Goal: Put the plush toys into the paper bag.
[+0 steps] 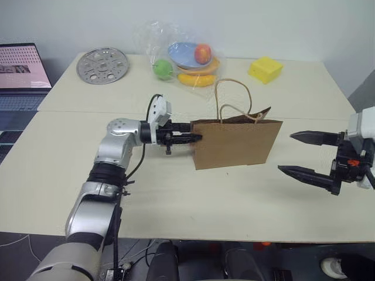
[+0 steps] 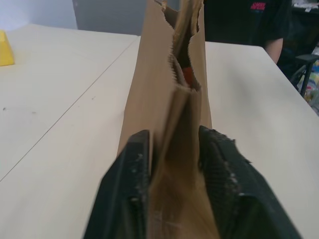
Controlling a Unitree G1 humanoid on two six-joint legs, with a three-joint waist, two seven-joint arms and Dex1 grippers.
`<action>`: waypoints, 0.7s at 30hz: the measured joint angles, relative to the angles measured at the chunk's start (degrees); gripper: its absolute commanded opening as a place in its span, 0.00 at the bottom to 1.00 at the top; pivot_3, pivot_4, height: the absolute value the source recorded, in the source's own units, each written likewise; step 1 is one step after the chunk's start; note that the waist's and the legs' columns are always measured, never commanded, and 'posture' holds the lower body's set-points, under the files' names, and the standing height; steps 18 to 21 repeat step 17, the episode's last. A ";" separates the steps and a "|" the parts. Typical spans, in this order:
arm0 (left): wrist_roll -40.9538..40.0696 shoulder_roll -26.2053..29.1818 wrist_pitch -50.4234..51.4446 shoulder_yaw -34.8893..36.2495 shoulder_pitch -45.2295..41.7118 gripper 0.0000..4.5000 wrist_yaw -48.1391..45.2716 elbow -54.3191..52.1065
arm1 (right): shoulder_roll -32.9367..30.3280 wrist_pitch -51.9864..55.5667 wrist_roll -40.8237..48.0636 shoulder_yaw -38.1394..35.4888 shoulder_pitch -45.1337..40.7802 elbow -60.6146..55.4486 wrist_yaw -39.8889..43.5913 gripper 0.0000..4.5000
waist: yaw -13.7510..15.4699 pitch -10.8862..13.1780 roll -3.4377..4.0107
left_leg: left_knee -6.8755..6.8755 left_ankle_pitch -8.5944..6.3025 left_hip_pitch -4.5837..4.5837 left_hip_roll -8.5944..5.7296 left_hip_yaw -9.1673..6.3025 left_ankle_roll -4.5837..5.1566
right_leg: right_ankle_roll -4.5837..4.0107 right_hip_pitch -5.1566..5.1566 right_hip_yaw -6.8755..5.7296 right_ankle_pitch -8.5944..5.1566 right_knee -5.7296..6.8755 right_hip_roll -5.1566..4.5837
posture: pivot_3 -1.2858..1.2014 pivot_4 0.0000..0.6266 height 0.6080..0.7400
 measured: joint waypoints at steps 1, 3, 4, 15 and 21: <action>-0.24 0.67 0.77 0.59 0.78 0.68 0.11 -1.21 | -0.05 -0.29 -0.35 0.20 -0.02 0.39 0.08 1.00 | -0.06 0.00 0.00 | 0.00 0.00 0.00 0.00 0.00 0.00 | 0.00 0.00 0.00 0.00 0.00 0.00 | 0.52 0.24 1.00; -0.83 3.20 2.73 1.74 4.31 0.82 1.53 -6.78 | -0.72 -1.60 -1.61 1.82 -0.83 1.68 1.33 1.00 | -0.17 0.00 0.00 | 0.01 0.00 0.00 0.00 0.01 0.00 | 0.00 0.00 0.01 0.00 -0.01 -0.01 | 0.52 0.24 1.00; -1.06 6.42 3.81 3.07 8.34 0.89 2.82 -11.69 | -2.08 -2.97 -2.70 2.77 -1.37 3.50 2.97 1.00 | -0.70 0.01 0.01 | -0.02 0.00 0.01 0.02 0.08 0.00 | 0.00 -0.02 0.07 0.00 -0.02 -0.03 | 0.52 0.24 1.00; -3.04 24.51 18.42 18.17 31.10 0.96 12.50 -36.87 | -9.33 -13.08 -12.66 5.62 -4.91 20.69 16.13 1.00 | -0.06 0.01 0.02 | -0.02 0.00 0.15 0.05 0.25 0.00 | -0.02 0.07 0.12 -0.18 -0.09 -0.08 | 0.52 0.24 1.00; -5.17 24.48 20.50 20.26 33.46 0.96 13.52 -38.78 | -9.34 -14.12 -13.46 5.76 -4.67 21.94 17.56 1.00 | -0.13 0.01 0.02 | -0.02 0.00 0.18 0.07 0.30 0.00 | 0.06 0.06 0.14 -0.23 -0.07 -0.08 | 0.52 0.24 1.00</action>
